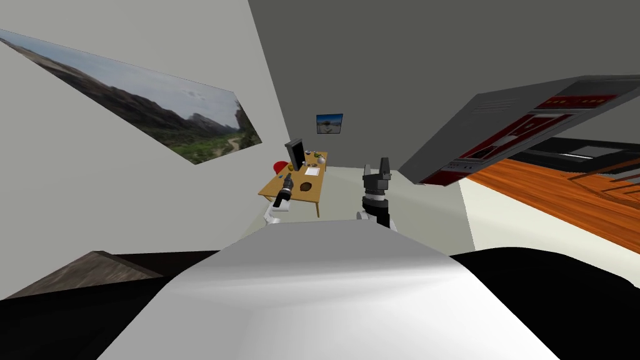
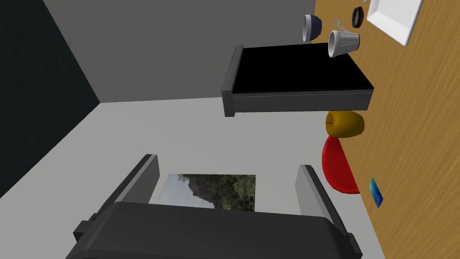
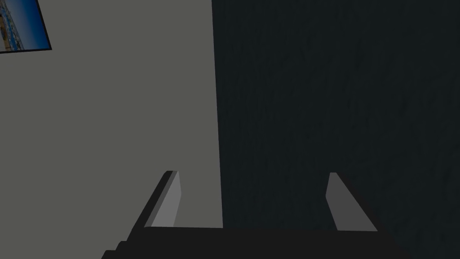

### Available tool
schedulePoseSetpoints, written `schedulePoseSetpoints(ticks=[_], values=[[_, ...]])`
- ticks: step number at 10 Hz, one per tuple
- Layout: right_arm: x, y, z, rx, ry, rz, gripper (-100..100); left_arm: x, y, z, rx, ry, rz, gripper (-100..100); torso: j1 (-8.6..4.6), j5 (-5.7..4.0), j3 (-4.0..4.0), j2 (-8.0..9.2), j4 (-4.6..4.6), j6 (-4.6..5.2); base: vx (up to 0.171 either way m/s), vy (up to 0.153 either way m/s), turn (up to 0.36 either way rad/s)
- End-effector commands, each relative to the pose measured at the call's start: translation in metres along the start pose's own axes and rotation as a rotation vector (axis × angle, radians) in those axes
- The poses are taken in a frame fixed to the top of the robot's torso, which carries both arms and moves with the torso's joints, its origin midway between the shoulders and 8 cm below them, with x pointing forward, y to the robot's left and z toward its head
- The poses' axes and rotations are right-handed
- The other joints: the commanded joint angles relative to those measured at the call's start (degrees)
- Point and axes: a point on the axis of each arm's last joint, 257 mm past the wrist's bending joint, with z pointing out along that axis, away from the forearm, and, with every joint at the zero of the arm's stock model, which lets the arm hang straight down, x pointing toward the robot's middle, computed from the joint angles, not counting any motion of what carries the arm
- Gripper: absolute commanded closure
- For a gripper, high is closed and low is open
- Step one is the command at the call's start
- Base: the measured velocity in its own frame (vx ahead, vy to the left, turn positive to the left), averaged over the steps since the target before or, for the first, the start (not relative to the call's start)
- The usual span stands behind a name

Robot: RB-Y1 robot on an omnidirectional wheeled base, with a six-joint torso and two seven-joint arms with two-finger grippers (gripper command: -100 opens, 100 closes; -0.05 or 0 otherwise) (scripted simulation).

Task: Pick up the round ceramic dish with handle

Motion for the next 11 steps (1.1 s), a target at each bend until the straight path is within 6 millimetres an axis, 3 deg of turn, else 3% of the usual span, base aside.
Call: schedulePoseSetpoints(ticks=[1,4,7,11], values=[[0.000,0.000,0.000,0.000,0.000,0.000,0,0.001,0.010,0.004,-0.035,0.004,0.002,-100,0.00,0.00,0.00,0.00,0.00,0.00,-0.006,0.014,-0.029],[0.000,0.000,0.000,0.000,0.000,0.000,0,0.009,0.046,0.017,-0.145,0.019,0.008,-100,-0.01,0.00,-0.02,-0.03,-0.01,-0.02,0.000,0.015,-0.037],[0.000,0.000,0.000,0.000,0.000,0.000,0,0.013,0.065,0.021,-0.201,0.027,0.011,-100,0.01,0.00,-0.04,-0.06,-0.01,-0.01,0.006,0.018,-0.030],[0.000,0.000,0.000,0.000,0.000,0.000,0,0.025,0.117,0.027,-0.367,0.049,0.017,-100,0.04,0.01,-0.07,-0.12,-0.03,-0.03,0.021,0.026,-0.036]])
